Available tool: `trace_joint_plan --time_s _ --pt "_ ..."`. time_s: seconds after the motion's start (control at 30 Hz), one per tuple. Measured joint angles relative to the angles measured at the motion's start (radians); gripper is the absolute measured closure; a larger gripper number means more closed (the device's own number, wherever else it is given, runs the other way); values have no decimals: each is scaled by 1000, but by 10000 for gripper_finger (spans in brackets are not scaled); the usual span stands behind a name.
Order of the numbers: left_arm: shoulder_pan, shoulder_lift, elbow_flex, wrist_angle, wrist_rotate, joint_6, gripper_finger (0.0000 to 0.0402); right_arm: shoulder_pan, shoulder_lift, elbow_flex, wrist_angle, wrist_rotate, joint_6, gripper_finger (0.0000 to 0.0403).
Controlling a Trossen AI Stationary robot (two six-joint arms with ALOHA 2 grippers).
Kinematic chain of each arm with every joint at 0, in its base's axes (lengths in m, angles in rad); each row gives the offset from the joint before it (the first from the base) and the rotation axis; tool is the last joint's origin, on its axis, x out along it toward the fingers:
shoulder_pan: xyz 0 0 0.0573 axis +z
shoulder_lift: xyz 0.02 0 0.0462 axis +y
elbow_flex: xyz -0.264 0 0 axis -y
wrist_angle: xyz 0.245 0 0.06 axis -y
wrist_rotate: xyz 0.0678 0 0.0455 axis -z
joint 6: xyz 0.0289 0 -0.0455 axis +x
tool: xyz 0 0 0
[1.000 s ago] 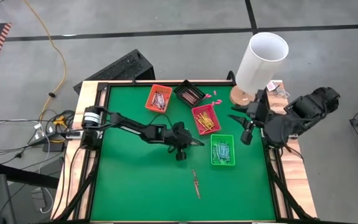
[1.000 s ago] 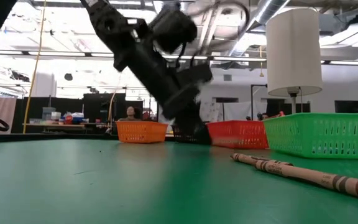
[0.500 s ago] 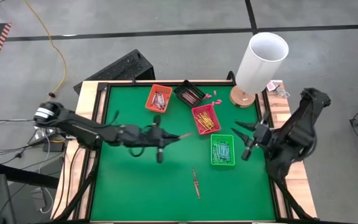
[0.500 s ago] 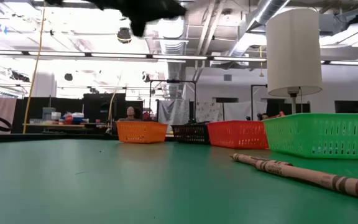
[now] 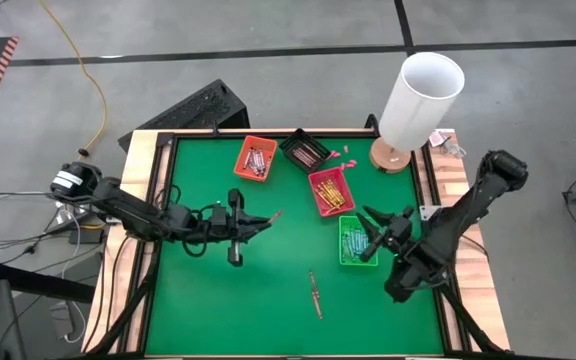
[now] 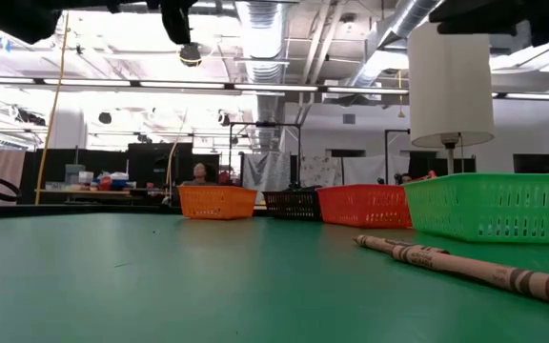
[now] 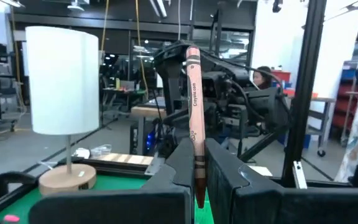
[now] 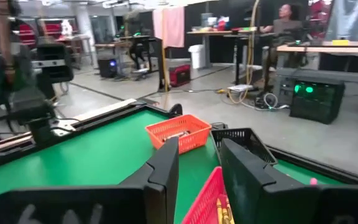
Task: Sort crayons
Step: Put the black crayon into the orange bin
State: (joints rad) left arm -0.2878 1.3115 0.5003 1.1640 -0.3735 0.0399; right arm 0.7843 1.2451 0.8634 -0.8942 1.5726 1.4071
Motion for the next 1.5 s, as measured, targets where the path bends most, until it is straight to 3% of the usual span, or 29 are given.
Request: trace_joint_plan --time_s 0.27,0.4,0.5,0.6,0.67,0.73,0.83,1.0,1.1,1.5 --pt "0 140 9 162 18 1 399 -79 111 96 192 -41 -227 282" --pt "0 179 9 222 26 1 399 -122 148 157 366 -194 -522 282" --pt "0 181 9 234 50 1 399 -162 167 162 638 -335 -832 282" --pt "0 180 9 253 64 1 399 -215 170 162 945 -571 -1144 282" --pt "0 180 9 261 81 6 399 -252 169 163 1092 -700 -1265 282" --pt "-1 179 9 271 94 9 399 -278 169 163 1177 -752 -1342 282" --pt "-11 179 9 279 108 41 399 -305 169 162 1270 -839 -1415 282" --pt "-27 179 9 306 108 109 399 -365 207 162 1456 -1110 -1508 282" --pt "-28 179 9 328 114 122 399 -401 240 162 1518 -1212 -1521 282" --pt "-29 178 9 354 131 151 399 -458 311 161 1636 -1238 -1575 282"
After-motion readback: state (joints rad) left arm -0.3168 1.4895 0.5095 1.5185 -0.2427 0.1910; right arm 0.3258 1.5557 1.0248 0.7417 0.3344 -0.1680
